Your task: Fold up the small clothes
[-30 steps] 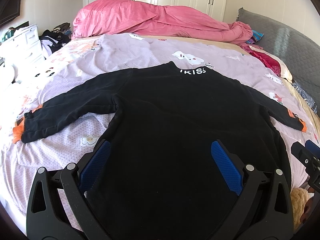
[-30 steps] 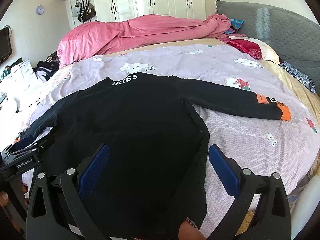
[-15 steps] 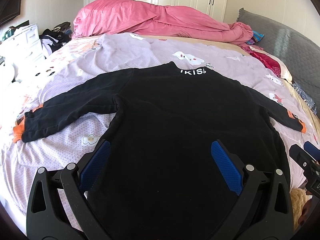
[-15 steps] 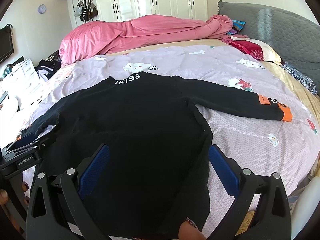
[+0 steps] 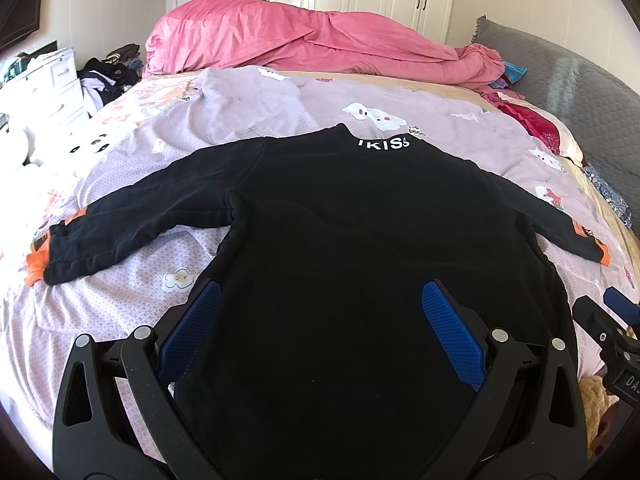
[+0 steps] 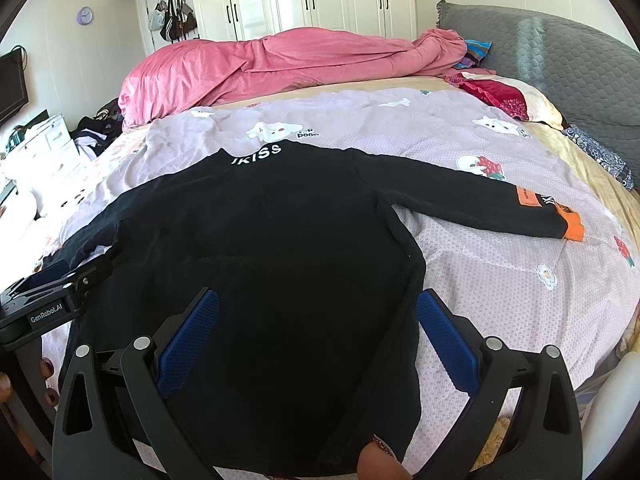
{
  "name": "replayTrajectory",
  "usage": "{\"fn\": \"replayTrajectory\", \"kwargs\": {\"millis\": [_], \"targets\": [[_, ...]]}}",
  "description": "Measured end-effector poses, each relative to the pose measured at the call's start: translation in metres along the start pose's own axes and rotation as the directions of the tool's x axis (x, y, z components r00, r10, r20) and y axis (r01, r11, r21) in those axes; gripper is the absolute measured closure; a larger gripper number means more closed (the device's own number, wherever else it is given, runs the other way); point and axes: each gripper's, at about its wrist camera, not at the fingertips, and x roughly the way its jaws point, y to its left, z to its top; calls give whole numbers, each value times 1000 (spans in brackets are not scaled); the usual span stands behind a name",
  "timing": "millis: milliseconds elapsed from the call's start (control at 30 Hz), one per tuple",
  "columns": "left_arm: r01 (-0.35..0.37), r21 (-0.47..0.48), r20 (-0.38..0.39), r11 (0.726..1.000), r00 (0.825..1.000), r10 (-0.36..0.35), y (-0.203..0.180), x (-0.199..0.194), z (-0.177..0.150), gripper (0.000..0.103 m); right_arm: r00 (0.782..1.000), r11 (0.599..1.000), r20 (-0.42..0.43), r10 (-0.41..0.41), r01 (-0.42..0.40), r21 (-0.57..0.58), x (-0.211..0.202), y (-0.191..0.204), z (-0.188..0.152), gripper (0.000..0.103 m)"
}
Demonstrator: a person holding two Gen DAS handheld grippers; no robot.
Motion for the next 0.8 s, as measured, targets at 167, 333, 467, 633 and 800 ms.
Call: {"fn": "replayTrajectory", "kwargs": {"millis": [167,333,467,633,800], "targets": [[4,1,2,1000,1000,-4,-2,-2,2,8,1000,1000,2,0,0,-8,-2,1,-3,4],[13,3,3,1000,1000,-13,-5,-6,3,8,1000,1000,1,4,-4,-13,-3,3,-3,4],[18,2,2,1000,1000,-18,-6,-8,4,8,1000,1000,0,11,-11,-19,-5,5,-3,4],[29,-1,-5,1000,1000,-29,-5,-10,4,8,1000,999,-5,20,-20,-34,-7,9,-5,4],[42,-4,-20,999,999,-42,-6,-8,4,8,999,998,-20,31,-32,-58,-6,15,-8,4]]}}
